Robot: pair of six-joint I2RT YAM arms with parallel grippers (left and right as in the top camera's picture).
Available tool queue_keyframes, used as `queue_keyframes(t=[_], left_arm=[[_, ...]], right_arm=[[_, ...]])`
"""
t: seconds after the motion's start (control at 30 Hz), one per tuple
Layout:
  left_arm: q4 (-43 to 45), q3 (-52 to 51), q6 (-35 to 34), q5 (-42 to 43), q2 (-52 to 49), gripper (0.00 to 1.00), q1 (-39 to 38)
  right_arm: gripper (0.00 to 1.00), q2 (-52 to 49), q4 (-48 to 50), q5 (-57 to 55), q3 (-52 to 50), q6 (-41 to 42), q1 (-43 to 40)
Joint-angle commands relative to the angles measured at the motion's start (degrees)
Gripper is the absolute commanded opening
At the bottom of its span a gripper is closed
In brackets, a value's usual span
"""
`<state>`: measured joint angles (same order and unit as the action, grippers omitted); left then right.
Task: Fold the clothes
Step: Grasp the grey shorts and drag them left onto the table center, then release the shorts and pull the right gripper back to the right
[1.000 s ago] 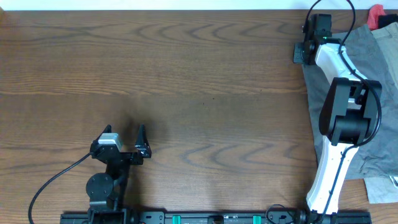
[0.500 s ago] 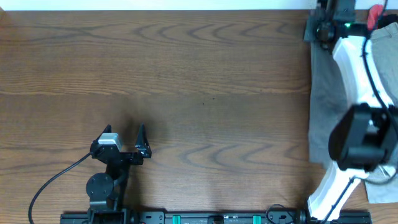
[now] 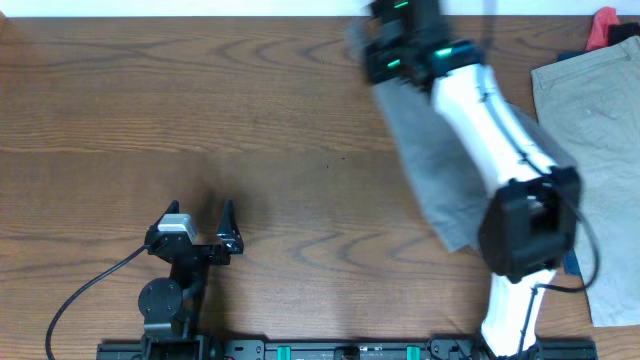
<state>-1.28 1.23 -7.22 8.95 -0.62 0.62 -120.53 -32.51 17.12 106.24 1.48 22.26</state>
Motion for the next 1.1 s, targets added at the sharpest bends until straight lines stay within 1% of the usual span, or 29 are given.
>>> queue_keyframes(t=[0.0,0.13,0.2,0.37,0.4,0.43,0.47,0.5,0.53,0.57,0.6,0.63,0.77,0.83,0.9,0.97,1.0,1.07], left_arm=[[-1.92,-1.01,0.57,0.63,0.28,0.98,-0.11],[-1.92,-1.01,0.57,0.63,0.28,0.98,-0.11],[-1.92,-1.01,0.57,0.63,0.28,0.98,-0.11],[-1.92,-1.01,0.57,0.63,0.28,0.98,-0.11],[-1.92,-1.01,0.57,0.63,0.28,0.98,-0.11],[-1.92,-1.01,0.57,0.63,0.28,0.98,-0.11],[-1.92,-1.01,0.57,0.63,0.28,0.98,-0.11],[-1.92,-1.01,0.57,0.63,0.28,0.98,-0.11],[-1.92,-1.01,0.57,0.63,0.28,0.98,-0.11],[-1.92,-1.01,0.57,0.63,0.28,0.98,-0.11],[-1.92,-1.01,0.57,0.63,0.28,0.98,-0.11],[-1.92,-1.01,0.57,0.63,0.28,0.98,-0.11],[-1.92,-1.01,0.57,0.63,0.28,0.98,-0.11],[-1.92,-1.01,0.57,0.63,0.28,0.98,-0.11],[-1.92,-1.01,0.57,0.63,0.28,0.98,-0.11],[-1.92,-1.01,0.57,0.63,0.28,0.98,-0.11],[-1.92,-1.01,0.57,0.63,0.28,0.98,-0.11],[-1.92,-1.01,0.57,0.63,0.28,0.98,-0.11]], right_arm=[[0.01,-2.99,0.42,9.53,0.26,-1.07,6.73],[0.01,-4.11,0.74,11.43,0.26,-1.07,12.63],[0.01,-3.52,0.37,11.80,0.37,-0.74,14.29],[0.01,-0.44,-2.29,15.15,0.59,1.25,16.02],[0.02,0.22,-3.19,15.04,0.59,1.27,15.89],[0.11,1.09,-4.26,14.60,0.59,1.25,15.58],[0.17,2.01,-5.44,14.16,0.59,1.18,15.04],[0.27,3.04,-6.45,13.92,0.59,1.05,14.32],[0.45,3.89,-7.26,13.70,0.59,1.05,13.62],[0.74,4.87,-8.17,13.49,0.59,1.05,12.61],[0.98,5.75,-9.07,13.11,0.59,1.05,11.63],[0.99,6.75,-10.21,12.76,0.59,1.05,10.29],[0.99,10.43,-16.61,12.68,0.59,1.07,3.89],[0.99,11.85,-21.05,12.66,0.59,1.05,0.48],[0.99,12.66,-27.93,10.78,0.59,1.01,-2.91],[0.99,12.70,-33.35,2.62,0.57,1.75,-6.03],[0.99,12.59,-35.65,-1.73,0.57,4.00,-7.41],[0.99,12.50,-40.92,-12.94,0.22,14.51,-11.30]])
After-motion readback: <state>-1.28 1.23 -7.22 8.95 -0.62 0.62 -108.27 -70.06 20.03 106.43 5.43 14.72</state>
